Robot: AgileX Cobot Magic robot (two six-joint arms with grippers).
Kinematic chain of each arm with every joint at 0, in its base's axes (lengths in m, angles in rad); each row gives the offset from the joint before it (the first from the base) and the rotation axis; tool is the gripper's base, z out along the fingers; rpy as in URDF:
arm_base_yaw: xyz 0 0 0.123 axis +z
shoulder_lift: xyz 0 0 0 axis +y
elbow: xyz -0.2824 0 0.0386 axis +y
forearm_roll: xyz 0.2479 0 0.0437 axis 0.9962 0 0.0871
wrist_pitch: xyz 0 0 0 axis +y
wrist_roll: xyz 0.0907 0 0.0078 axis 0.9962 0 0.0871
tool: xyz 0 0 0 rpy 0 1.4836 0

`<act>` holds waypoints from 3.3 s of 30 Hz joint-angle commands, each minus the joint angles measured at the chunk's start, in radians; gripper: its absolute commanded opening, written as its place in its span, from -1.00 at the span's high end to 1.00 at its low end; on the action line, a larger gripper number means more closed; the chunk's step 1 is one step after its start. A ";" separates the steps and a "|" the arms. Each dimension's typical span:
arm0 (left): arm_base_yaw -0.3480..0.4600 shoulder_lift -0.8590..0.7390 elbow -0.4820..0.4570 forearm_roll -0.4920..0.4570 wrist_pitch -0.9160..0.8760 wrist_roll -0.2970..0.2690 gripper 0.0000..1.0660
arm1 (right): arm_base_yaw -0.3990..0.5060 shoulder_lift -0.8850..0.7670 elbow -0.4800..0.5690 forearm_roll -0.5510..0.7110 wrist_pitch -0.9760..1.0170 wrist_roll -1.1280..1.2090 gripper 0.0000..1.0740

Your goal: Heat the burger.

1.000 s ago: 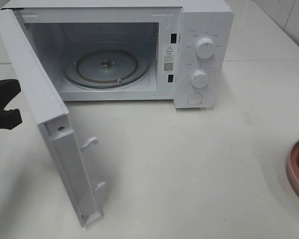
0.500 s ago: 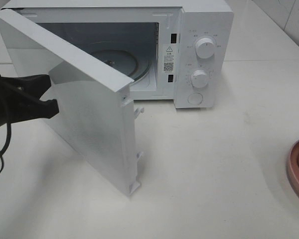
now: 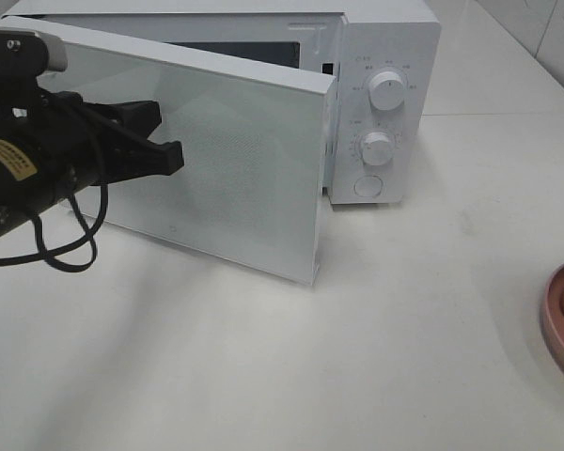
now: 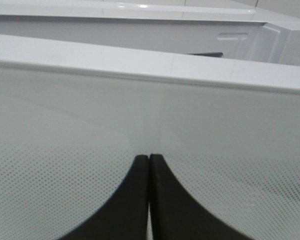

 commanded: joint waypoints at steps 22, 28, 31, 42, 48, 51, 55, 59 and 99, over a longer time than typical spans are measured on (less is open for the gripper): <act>-0.030 0.193 -0.330 -0.124 0.076 0.043 1.00 | -0.006 -0.026 -0.001 -0.002 -0.014 -0.009 -0.40; -0.030 0.227 -0.371 -0.157 0.087 0.044 1.00 | -0.006 -0.026 -0.001 -0.002 -0.014 -0.009 -0.40; -0.030 0.242 -0.389 -0.183 0.093 0.055 1.00 | -0.006 -0.026 -0.001 -0.002 -0.014 -0.009 -0.40; -0.024 0.296 -0.473 -0.197 0.129 0.077 1.00 | -0.006 -0.026 -0.001 -0.002 -0.014 -0.009 -0.40; -0.027 0.296 -0.483 -0.192 0.161 0.078 1.00 | -0.006 -0.026 -0.001 -0.002 -0.014 -0.009 -0.40; -0.040 0.277 -0.483 -0.189 0.260 0.105 1.00 | -0.006 -0.026 -0.001 -0.002 -0.014 -0.009 -0.40; -0.065 0.210 -0.458 -0.184 0.417 0.175 1.00 | -0.006 -0.026 -0.001 -0.002 -0.014 -0.009 -0.40; -0.078 0.160 -0.432 -0.185 0.510 0.206 0.97 | -0.006 -0.026 -0.001 -0.002 -0.014 -0.009 -0.40; 0.234 -0.437 -0.375 0.041 1.891 0.023 -0.88 | -0.006 -0.026 -0.001 -0.002 -0.014 -0.009 -0.40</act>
